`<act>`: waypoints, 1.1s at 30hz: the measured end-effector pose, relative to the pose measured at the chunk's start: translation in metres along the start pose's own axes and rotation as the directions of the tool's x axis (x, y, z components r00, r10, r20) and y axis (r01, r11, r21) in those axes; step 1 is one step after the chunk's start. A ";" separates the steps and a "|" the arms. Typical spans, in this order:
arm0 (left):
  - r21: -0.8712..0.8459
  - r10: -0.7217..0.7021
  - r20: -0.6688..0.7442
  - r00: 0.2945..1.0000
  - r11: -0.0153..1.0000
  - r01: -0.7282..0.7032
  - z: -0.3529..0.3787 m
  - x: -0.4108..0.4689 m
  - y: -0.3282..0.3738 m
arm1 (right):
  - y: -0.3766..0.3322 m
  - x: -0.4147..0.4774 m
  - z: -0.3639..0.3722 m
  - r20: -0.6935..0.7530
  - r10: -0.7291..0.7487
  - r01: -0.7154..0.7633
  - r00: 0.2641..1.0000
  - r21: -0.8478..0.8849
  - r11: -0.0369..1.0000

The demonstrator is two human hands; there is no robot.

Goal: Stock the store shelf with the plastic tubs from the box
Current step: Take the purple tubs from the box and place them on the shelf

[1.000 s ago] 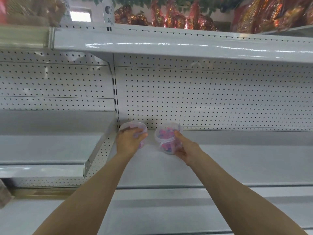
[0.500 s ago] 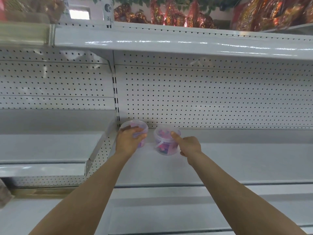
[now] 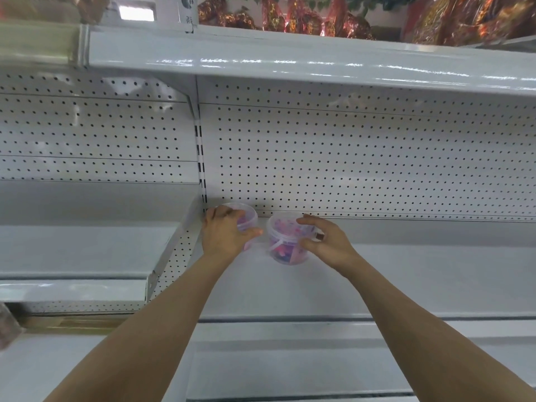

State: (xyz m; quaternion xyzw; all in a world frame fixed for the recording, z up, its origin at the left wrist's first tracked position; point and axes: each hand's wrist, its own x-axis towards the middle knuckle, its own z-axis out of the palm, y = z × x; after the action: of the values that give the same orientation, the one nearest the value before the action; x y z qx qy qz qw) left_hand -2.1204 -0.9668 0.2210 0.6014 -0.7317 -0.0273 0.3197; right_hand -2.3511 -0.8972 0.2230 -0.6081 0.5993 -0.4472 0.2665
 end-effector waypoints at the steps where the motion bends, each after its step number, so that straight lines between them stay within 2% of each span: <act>1: 0.005 0.004 -0.001 1.000 1.000 -0.004 0.001 0.001 -0.001 | 0.001 0.002 0.000 -0.004 -0.004 0.004 1.000 -0.004 1.000; 5: -0.045 0.010 -0.020 1.000 0.999 -0.011 0.003 0.010 -0.008 | 0.007 0.014 0.007 -0.071 -0.063 0.054 0.995 -0.127 0.990; 11: -0.122 -0.020 0.043 0.999 0.992 0.025 0.011 0.028 -0.037 | -0.002 0.031 0.027 -0.108 -0.116 0.071 0.987 -0.350 0.934; 15: -0.287 -0.092 0.063 0.994 0.952 0.106 0.011 0.033 -0.045 | -0.011 0.042 0.036 -0.142 -0.082 0.010 0.987 -0.445 0.896; 18: -0.277 -0.124 0.058 0.991 0.951 0.135 0.013 0.038 -0.040 | -0.014 0.053 0.043 -0.176 -0.063 -0.035 0.982 -0.504 0.863; 25: -0.330 -0.217 0.072 0.974 0.916 0.229 0.014 0.051 -0.033 | -0.012 0.066 0.052 -0.200 -0.002 -0.071 0.980 -0.359 0.931; 33: -0.425 -0.203 0.037 0.978 0.883 0.199 0.026 0.058 -0.039 | -0.017 0.083 0.057 -0.193 0.046 -0.125 0.980 -0.423 0.898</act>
State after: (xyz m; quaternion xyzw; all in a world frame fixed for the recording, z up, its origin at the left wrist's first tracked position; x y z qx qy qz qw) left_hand -2.1035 -1.0383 0.2087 0.5897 -0.6403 -0.2168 0.4419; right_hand -2.3030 -0.9871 0.2305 -0.5828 0.7310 -0.3434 0.0898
